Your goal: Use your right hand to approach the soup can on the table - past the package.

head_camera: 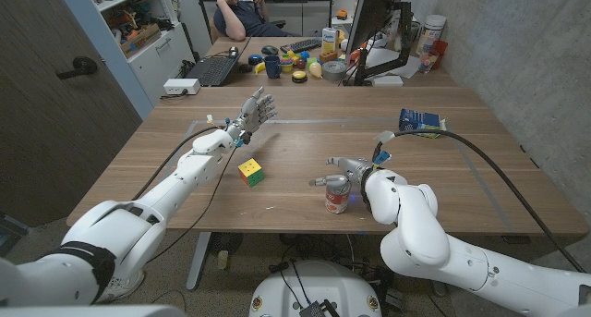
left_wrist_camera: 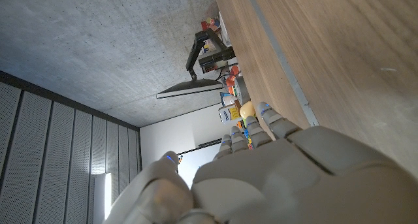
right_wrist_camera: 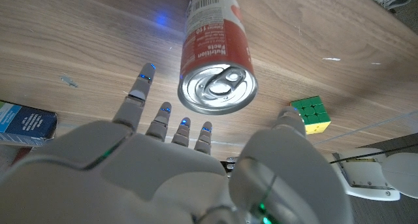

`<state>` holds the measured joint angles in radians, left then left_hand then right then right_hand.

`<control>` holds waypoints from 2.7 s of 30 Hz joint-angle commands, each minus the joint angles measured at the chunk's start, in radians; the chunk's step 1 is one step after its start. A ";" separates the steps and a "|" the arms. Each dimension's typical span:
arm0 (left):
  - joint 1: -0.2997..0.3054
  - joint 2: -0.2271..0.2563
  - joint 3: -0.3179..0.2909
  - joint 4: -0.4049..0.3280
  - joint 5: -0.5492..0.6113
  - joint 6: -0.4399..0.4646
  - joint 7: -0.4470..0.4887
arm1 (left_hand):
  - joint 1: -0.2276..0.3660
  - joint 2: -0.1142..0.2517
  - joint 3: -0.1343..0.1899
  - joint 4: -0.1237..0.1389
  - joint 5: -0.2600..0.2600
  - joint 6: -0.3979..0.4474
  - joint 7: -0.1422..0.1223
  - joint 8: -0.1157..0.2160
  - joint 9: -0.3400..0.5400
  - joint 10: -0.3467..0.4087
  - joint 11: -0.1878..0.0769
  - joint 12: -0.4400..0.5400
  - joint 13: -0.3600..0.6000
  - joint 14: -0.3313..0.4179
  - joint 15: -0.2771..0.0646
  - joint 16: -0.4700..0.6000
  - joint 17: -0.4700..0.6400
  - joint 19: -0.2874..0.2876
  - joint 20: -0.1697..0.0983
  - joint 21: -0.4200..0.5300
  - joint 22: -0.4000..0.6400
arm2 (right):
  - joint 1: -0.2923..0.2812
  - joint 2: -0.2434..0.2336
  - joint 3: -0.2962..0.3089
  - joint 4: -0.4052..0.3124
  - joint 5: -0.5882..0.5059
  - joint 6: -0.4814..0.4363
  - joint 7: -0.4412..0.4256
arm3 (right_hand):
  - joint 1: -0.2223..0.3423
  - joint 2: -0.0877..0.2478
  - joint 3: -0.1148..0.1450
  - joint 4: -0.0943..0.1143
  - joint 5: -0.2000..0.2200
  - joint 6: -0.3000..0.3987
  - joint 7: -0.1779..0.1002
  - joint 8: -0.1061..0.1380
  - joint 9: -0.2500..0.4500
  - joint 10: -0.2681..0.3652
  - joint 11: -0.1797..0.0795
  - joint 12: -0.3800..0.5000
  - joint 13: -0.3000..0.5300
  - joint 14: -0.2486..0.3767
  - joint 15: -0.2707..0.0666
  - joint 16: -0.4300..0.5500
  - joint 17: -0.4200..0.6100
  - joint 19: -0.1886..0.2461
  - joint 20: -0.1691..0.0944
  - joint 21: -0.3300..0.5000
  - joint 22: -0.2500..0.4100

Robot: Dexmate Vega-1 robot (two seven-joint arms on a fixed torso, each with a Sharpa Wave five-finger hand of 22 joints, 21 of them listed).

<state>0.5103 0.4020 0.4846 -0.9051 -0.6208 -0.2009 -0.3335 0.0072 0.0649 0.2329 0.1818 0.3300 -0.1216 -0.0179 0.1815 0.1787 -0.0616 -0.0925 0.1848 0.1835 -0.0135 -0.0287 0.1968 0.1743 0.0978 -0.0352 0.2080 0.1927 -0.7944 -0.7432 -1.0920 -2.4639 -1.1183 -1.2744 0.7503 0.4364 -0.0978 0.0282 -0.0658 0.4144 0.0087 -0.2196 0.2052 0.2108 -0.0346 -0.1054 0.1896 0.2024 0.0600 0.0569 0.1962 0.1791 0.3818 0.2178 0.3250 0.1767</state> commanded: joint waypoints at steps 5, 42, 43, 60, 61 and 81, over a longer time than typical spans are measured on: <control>-0.015 -0.010 -0.003 0.039 -0.003 -0.016 -0.029 | -0.002 0.099 -0.005 0.003 0.006 -0.011 0.000 0.005 0.004 -0.004 -0.006 0.003 0.003 -0.006 -0.009 0.005 0.005 0.003 -0.001 0.004 0.004 | -0.021 0.051 -0.008 0.029 -0.181 0.008 0.141 | 0.035 0.007 0.005 -0.017 0.013 0.000 -0.002 0.007 0.003 -0.011 -0.004 0.006 0.003 0.000 -0.005 -0.002 0.002 0.018 0.000 -0.007 0.001; 0.000 -0.003 -0.007 0.013 -0.003 -0.016 -0.020 | -0.004 0.097 -0.010 0.003 0.007 -0.010 0.001 0.006 0.004 -0.004 -0.004 0.003 0.003 -0.006 -0.008 0.006 0.006 0.002 0.000 0.004 0.004 | -0.372 0.317 0.374 0.083 -0.377 0.419 0.190 | 0.074 0.024 0.008 -0.028 0.024 0.006 -0.002 0.011 0.004 -0.010 -0.009 0.011 0.002 0.002 -0.012 -0.001 0.002 0.031 0.002 -0.023 -0.001; 0.000 -0.002 -0.007 0.010 -0.003 -0.015 -0.020 | -0.004 0.097 -0.010 0.003 0.007 -0.010 0.001 0.006 0.004 -0.003 -0.005 0.003 0.003 -0.006 -0.008 0.006 0.006 0.002 0.000 0.005 0.004 | -0.377 0.320 0.379 0.083 -0.378 0.428 0.189 | 0.075 0.024 0.008 -0.028 0.024 0.006 -0.002 0.011 0.005 -0.010 -0.009 0.011 0.002 0.002 -0.012 -0.001 0.002 0.031 0.002 -0.024 -0.001; 0.002 0.000 -0.007 0.007 -0.004 -0.012 -0.018 | -0.004 0.097 -0.013 0.003 0.008 -0.010 0.001 0.006 0.004 -0.003 -0.005 0.003 0.003 -0.006 -0.008 0.006 0.006 0.003 0.000 0.005 0.004 | -0.416 0.381 0.431 0.095 -0.392 0.506 0.182 | 0.088 0.033 0.009 -0.031 0.028 0.013 -0.002 0.015 0.005 -0.010 -0.009 0.013 0.002 0.006 -0.014 0.000 0.001 0.038 0.001 -0.030 -0.001; 0.000 -0.001 -0.006 0.010 -0.004 -0.013 -0.018 | -0.004 0.097 -0.013 0.003 0.008 -0.010 0.001 0.006 0.004 -0.004 -0.005 0.003 0.003 -0.006 -0.008 0.006 0.006 0.003 0.000 0.005 0.004 | -0.418 0.383 0.434 0.095 -0.388 0.508 0.180 | 0.089 0.033 0.009 -0.031 0.029 0.014 -0.002 0.015 0.005 -0.010 -0.008 0.013 0.002 0.006 -0.015 0.000 0.001 0.039 0.001 -0.030 -0.001; -0.004 -0.001 -0.006 0.013 -0.003 -0.012 -0.022 | -0.004 0.097 -0.016 0.003 0.009 -0.011 0.002 0.006 0.004 -0.004 -0.004 0.003 0.003 -0.007 -0.008 0.006 0.006 0.002 0.000 0.005 0.004 | -0.436 0.405 0.455 0.096 -0.392 0.530 0.174 | 0.103 0.039 0.006 -0.033 0.034 0.026 -0.002 0.019 0.007 -0.003 -0.009 0.017 0.002 0.013 -0.016 0.001 0.001 0.056 0.001 -0.036 -0.001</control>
<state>0.5081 0.4016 0.4780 -0.8940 -0.6241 -0.2132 -0.3531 0.0072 0.0649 0.2202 0.1861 0.3300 -0.1216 -0.0179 0.1809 0.1787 -0.0616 -0.0925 0.1848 0.1835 -0.0135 -0.0287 0.1968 0.1743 0.0977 -0.0352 0.2080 0.1928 -1.2195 -0.3503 -0.6489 -2.3698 -1.5106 -0.7581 0.9289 0.5304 -0.0598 0.0307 -0.0912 0.4407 0.0271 -0.2196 0.2184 0.2114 -0.0396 -0.1104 0.1974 0.2021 0.0663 0.0443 0.1963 0.1766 0.4317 0.2180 0.2920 0.1770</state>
